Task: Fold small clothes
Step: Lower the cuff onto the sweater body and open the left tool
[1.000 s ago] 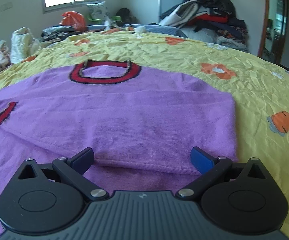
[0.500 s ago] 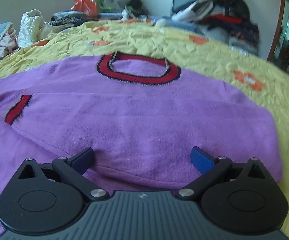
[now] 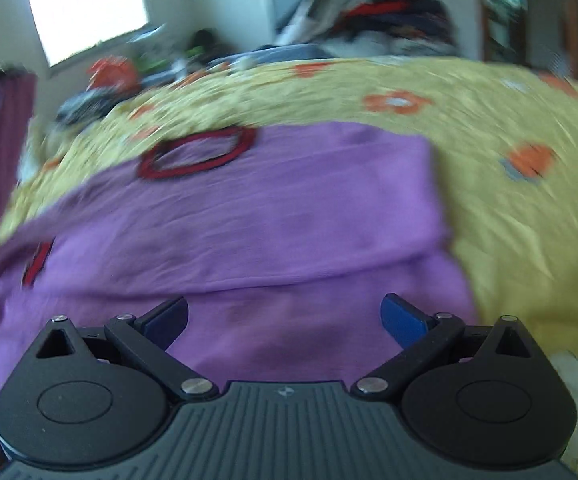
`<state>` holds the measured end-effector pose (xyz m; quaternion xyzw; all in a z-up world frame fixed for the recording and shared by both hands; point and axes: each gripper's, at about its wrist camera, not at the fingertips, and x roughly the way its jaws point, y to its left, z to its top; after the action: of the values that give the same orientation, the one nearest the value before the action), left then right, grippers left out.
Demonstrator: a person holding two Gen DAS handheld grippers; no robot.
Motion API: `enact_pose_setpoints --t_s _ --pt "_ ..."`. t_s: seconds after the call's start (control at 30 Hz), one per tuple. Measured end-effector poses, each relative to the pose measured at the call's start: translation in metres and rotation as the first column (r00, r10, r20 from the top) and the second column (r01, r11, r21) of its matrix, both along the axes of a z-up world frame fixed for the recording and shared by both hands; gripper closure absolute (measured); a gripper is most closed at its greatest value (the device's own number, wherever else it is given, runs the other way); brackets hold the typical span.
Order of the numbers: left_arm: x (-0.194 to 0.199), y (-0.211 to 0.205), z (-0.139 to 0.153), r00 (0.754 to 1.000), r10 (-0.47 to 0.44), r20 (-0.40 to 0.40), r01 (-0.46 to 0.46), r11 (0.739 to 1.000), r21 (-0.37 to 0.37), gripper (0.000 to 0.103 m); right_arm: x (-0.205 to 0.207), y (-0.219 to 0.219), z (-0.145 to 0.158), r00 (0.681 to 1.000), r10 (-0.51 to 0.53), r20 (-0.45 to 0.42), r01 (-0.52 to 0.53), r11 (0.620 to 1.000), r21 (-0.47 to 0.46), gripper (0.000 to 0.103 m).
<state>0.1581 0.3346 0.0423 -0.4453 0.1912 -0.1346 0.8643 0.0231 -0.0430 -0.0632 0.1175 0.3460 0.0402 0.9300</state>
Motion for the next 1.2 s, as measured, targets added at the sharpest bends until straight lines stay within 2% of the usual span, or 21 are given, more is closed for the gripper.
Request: enact_pose_setpoints --t_s 0.07,0.13,0.27,0.47,0.57,0.6,0.63,0.67,0.7,0.77,0.83,0.9,0.97,1.03,1.07,1.1,1.2 --pt "0.017 -0.046 -0.017 0.997 -0.070 -0.037 0.070 0.998 -0.003 0.096 -0.003 -0.016 0.001 0.999 -0.040 0.009 0.040 0.998 0.049 0.000" --pt "0.029 -0.086 -0.035 0.988 -0.137 -0.071 0.138 0.990 0.001 0.096 -0.006 -0.025 0.000 0.997 -0.078 0.012 0.077 0.995 0.055 0.000" --pt "0.041 -0.141 -0.069 0.964 -0.229 -0.138 0.232 0.973 0.005 0.096 -0.009 -0.038 -0.002 0.994 -0.109 0.017 0.106 0.987 0.117 0.000" --pt "0.032 -0.180 -0.094 0.932 -0.309 -0.189 0.317 0.948 0.009 0.096 -0.003 -0.050 0.006 0.992 -0.120 0.041 0.113 0.982 0.148 0.000" --pt "0.034 -0.191 -0.105 0.910 -0.353 -0.215 0.355 0.934 -0.031 0.095 0.008 -0.061 0.008 0.989 -0.141 0.047 0.130 0.974 0.187 0.000" --pt "0.038 -0.196 -0.110 0.892 -0.383 -0.241 0.383 0.923 -0.047 0.086 0.011 -0.064 0.008 0.988 -0.146 0.052 0.133 0.970 0.202 0.000" --pt "0.040 -0.198 -0.115 0.871 -0.404 -0.280 0.400 0.914 -0.073 0.063 0.013 -0.067 0.007 0.987 -0.150 0.052 0.135 0.965 0.225 0.000" --pt "0.039 -0.194 -0.118 0.861 -0.422 -0.283 0.409 0.906 -0.106 0.055 0.017 -0.069 0.007 0.988 -0.146 0.050 0.130 0.960 0.248 0.000" --pt "0.033 -0.186 -0.116 0.865 -0.439 -0.242 0.422 0.898 -0.123 0.051 0.019 -0.069 0.008 0.989 -0.134 0.057 0.115 0.961 0.252 0.000" --pt "0.017 -0.159 -0.103 0.873 -0.451 -0.182 0.445 0.892 -0.077 0.048 0.024 -0.066 0.012 0.988 -0.129 0.085 0.107 0.969 0.224 0.000" --pt "-0.006 -0.116 -0.091 0.894 -0.432 -0.119 0.429 0.902 -0.052 0.027 0.031 -0.066 0.013 0.989 -0.109 0.096 0.086 0.972 0.218 0.000" --pt "-0.032 -0.063 -0.081 0.932 -0.355 -0.076 0.357 0.934 0.014 0.018 0.041 -0.067 0.014 0.991 -0.088 0.103 0.061 0.967 0.247 0.000" --pt "-0.048 -0.009 -0.081 0.964 -0.254 -0.081 0.262 0.959 0.107 0.016 0.049 -0.069 0.017 0.988 -0.048 0.149 0.004 0.959 0.285 0.000" --pt "-0.056 0.038 -0.093 0.978 -0.173 -0.118 0.190 0.970 0.151 0.015 0.063 -0.066 0.019 0.989 -0.024 0.143 -0.016 0.963 0.267 0.005" --pt "-0.057 0.056 -0.101 0.976 -0.154 -0.152 0.177 0.973 0.149 0.015 0.070 -0.063 0.020 0.991 0.000 0.136 -0.034 0.967 0.251 0.019" --pt "-0.059 0.072 -0.111 0.974 -0.139 -0.179 0.167 0.975 0.150 0.015 0.078 -0.060 0.021 0.992 0.016 0.127 -0.046 0.970 0.237 0.029" --pt "-0.065 0.101 -0.138 0.959 -0.110 -0.262 0.159 0.972 0.172 0.020 0.100 -0.053 0.017 0.998 0.022 0.063 -0.035 0.978 0.207 0.031"
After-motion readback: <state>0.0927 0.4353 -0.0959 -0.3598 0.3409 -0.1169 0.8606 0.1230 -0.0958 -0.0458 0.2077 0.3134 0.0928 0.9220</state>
